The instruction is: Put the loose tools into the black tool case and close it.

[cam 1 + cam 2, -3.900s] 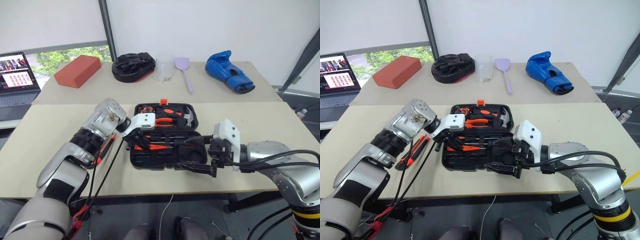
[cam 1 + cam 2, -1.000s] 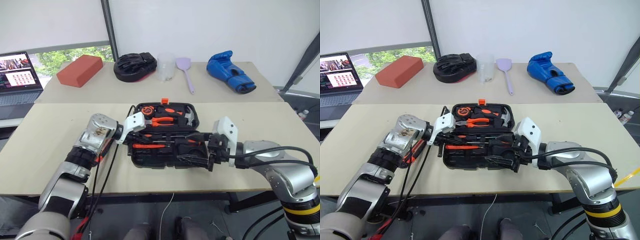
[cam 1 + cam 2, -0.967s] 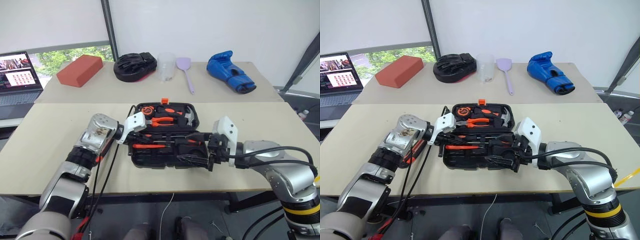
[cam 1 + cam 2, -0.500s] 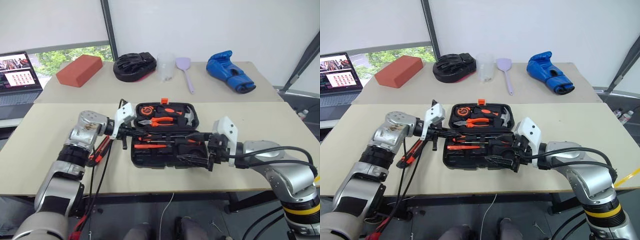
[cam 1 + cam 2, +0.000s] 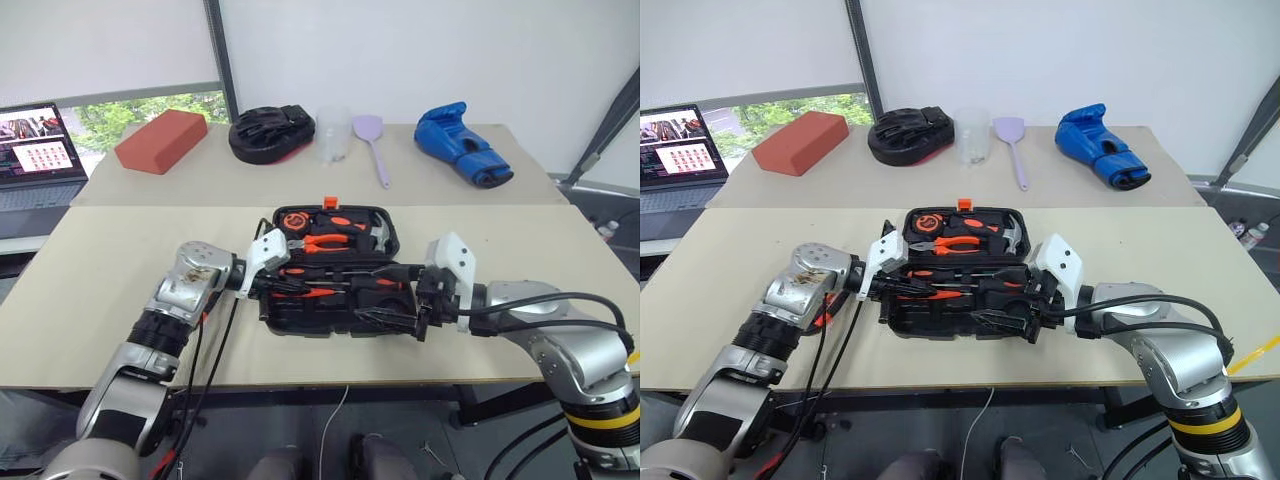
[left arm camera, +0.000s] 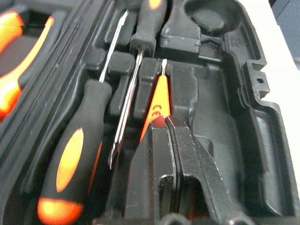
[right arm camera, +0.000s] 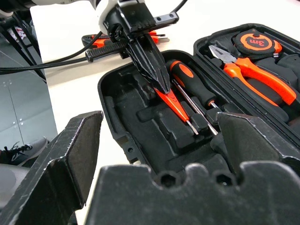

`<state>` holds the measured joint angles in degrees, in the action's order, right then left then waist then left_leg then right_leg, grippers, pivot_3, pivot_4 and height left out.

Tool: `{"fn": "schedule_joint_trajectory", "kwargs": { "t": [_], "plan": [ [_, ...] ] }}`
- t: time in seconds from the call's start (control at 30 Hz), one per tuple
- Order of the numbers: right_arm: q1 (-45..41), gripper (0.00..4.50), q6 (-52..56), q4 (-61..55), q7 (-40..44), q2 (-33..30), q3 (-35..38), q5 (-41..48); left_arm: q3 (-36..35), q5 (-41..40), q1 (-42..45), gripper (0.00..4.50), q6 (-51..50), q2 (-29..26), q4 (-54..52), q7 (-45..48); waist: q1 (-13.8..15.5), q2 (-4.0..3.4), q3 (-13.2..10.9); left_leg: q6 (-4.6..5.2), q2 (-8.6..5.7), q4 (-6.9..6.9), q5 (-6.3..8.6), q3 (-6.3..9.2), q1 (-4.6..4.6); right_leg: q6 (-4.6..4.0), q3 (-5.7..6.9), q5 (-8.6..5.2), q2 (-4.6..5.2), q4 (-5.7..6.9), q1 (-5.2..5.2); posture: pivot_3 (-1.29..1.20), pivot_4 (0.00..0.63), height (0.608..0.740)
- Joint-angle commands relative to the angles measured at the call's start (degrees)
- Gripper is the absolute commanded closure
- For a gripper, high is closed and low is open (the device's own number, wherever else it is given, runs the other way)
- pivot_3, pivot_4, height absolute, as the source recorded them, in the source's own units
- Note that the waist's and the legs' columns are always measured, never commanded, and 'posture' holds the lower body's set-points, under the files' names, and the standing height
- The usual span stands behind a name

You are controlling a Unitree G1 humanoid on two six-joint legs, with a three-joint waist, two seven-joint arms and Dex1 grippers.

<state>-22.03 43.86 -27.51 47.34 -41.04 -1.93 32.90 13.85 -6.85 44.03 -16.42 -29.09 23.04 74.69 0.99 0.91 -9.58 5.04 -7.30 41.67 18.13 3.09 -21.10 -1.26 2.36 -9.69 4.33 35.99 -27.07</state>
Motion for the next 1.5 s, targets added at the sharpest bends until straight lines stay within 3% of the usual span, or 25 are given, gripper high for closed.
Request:
{"fn": "schedule_joint_trajectory", "kwargs": {
  "t": [0.03, 0.57, 0.73, 0.83, 0.97, 1.07, 1.13, 1.3, 1.5],
  "plan": [
    [-0.3, 0.0, -1.32, -1.31, -0.21, 0.03, 1.18, 0.21, 1.31, 1.74, -1.94, 4.45, 1.07, -0.37, 0.34, -0.97, -0.08, 0.0, 0.02, 0.0, 0.0, 0.0, 0.0, 0.0, 0.01, 0.0, 0.0, 0.0, 0.0, 0.01, 0.0, 0.0, 0.15, 0.74],
    [-1.06, 0.0, -1.61, -0.23, 0.31, 0.33, 0.84, 0.09, -0.13, 0.66, -3.07, 4.45, 0.52, -0.04, -0.25, -4.1, -0.12, 0.02, 0.12, 0.0, 0.01, 0.0, 0.0, 0.0, 0.07, 0.0, -0.01, 0.0, -0.01, 0.02, 0.06, 0.0, 0.15, 0.74],
    [-1.74, 0.0, -2.42, -0.64, 1.0, 0.4, 0.22, -0.19, -6.27, -3.58, -4.06, 4.45, -4.71, -3.12, -7.72, -6.24, -0.31, 0.02, 0.11, 0.0, 0.02, 0.0, 0.0, 0.0, 0.05, 0.0, -0.01, 0.0, -0.02, 0.02, 0.03, 0.0, 0.15, 0.74],
    [-3.6, 0.0, -1.85, -0.25, 2.03, 0.75, 0.19, 0.98, -14.05, -9.08, -8.63, 3.73, -13.25, -6.42, -18.11, -9.84, -0.71, 0.02, 0.11, 0.0, 0.03, -0.05, 0.0, 0.0, 0.01, -0.01, -0.03, 0.0, -0.06, 0.05, -0.1, 0.0, 0.15, 0.74],
    [-5.61, 0.0, -2.3, 1.11, 4.18, 1.13, -0.46, 1.52, -22.3, -12.6, -17.52, 2.2, -20.38, -9.82, -29.65, -15.68, -0.78, 0.01, 0.11, -0.01, 0.03, -0.1, 0.0, 0.0, 0.02, -0.03, -0.05, 0.0, -0.08, 0.02, -0.16, 0.0, 0.15, 0.74],
    [-8.47, 0.0, -3.63, 3.52, 7.24, 1.95, -2.43, 1.26, -34.21, -15.43, -30.47, 1.04, -26.31, -11.81, -40.54, -20.31, -1.1, 0.0, 0.1, -0.01, 0.02, -0.21, 0.01, -0.02, 0.12, -0.02, -0.09, 0.0, -0.08, -0.07, -0.07, 0.0, 0.15, 0.74],
    [-9.39, 0.0, -4.16, 4.4, 8.9, 2.17, -3.12, 1.33, -38.49, -16.79, -35.69, 0.3, -28.25, -12.26, -44.45, -22.23, -0.85, 0.02, 0.09, -0.01, 0.02, -0.42, 0.0, -0.04, 0.29, -0.02, -0.13, 0.0, -0.1, -0.14, 0.01, 0.0, 0.15, 0.74],
    [-12.63, 0.0, -6.18, 7.5, 13.37, 3.09, -5.87, 0.57, -48.65, -16.3, -48.47, 0.14, -24.2, -11.61, -47.79, -24.47, -0.14, 0.01, 0.08, -0.05, 0.01, -0.67, 0.01, -0.04, 0.6, -0.04, -0.12, -0.01, -0.07, -0.27, 0.27, 0.0, 0.15, 0.74],
    [-13.54, 0.0, -7.22, 8.67, 13.86, 4.39, -7.24, -0.76, -43.74, -17.17, -45.11, 0.14, -30.81, -14.71, -45.15, -28.49, 1.06, 0.02, 0.09, -0.54, 0.04, -0.83, 0.29, 0.06, 0.93, 0.07, -0.03, 0.04, -0.08, -0.65, 0.8, 0.0, 0.15, 0.74]
  ]
}}
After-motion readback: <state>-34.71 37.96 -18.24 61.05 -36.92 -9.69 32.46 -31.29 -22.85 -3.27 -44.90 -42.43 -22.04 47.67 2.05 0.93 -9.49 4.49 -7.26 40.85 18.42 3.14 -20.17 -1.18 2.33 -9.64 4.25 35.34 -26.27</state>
